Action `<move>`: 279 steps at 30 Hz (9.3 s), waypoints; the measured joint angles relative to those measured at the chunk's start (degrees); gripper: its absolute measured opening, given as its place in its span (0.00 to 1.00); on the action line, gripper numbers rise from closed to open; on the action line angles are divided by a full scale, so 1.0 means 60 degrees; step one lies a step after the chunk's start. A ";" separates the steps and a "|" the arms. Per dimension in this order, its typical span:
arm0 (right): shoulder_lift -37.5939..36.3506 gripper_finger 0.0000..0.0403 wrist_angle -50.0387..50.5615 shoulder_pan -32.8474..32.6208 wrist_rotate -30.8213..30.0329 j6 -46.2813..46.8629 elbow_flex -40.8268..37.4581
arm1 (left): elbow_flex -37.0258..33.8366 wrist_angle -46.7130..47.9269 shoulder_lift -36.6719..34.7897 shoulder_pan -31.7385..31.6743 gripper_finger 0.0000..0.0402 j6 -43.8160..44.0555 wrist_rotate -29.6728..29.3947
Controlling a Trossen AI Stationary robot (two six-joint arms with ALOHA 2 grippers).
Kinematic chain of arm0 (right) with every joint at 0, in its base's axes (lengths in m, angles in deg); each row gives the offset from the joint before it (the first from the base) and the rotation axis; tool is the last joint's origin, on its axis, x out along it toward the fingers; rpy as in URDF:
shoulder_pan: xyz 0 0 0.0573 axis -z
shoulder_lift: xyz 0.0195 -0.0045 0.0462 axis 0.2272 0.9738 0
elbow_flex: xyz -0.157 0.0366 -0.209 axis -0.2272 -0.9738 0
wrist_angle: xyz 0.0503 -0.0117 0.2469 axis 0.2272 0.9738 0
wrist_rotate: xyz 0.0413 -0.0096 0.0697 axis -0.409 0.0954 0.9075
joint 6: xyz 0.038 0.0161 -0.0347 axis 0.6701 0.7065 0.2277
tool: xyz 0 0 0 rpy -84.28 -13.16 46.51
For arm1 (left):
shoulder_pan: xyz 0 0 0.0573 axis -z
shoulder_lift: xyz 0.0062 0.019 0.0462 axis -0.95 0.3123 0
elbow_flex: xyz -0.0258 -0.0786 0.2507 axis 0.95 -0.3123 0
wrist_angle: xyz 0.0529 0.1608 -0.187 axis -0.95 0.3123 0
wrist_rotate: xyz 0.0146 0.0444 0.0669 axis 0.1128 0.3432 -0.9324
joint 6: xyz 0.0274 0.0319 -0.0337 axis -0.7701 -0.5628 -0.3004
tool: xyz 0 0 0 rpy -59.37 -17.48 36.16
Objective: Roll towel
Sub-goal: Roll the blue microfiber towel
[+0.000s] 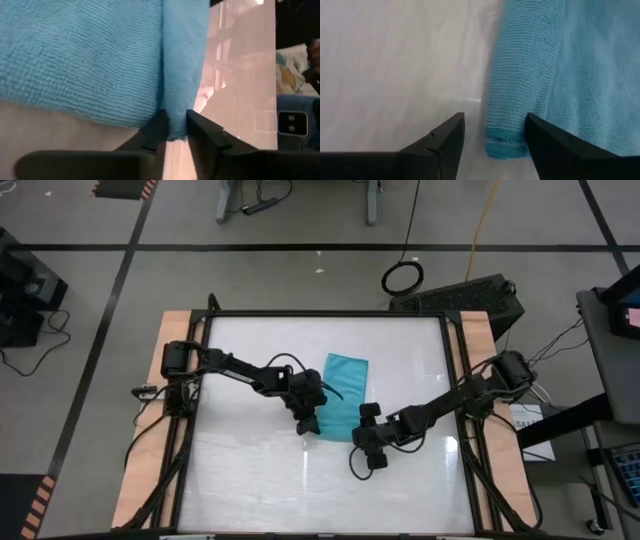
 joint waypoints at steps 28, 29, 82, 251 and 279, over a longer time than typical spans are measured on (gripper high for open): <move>0.0066 0.03 0.0255 0.0804 0.1234 0.1248 0.0002 | 0.0007 0.0493 -0.1456 0.2461 0.45 -0.7967 -0.4740; 0.0068 0.03 0.0255 0.0804 0.1229 0.1263 0.0002 | 0.0009 0.0489 -0.1341 0.2448 0.47 -0.7973 -0.4934; -0.0650 0.04 -0.0055 0.1733 0.5057 0.6486 -0.0026 | 0.0007 0.0131 -0.0416 0.0557 0.02 0.0972 0.0004; -0.0231 0.20 -0.2547 0.2164 0.6780 0.4481 -0.0027 | -0.0340 0.1467 -0.1280 0.2313 0.02 0.1054 -0.2382; -0.0963 0.49 -0.1511 -0.1411 -0.0521 -0.2178 -0.0023 | -0.0344 0.1391 -0.1272 0.1868 0.01 0.1046 -0.2902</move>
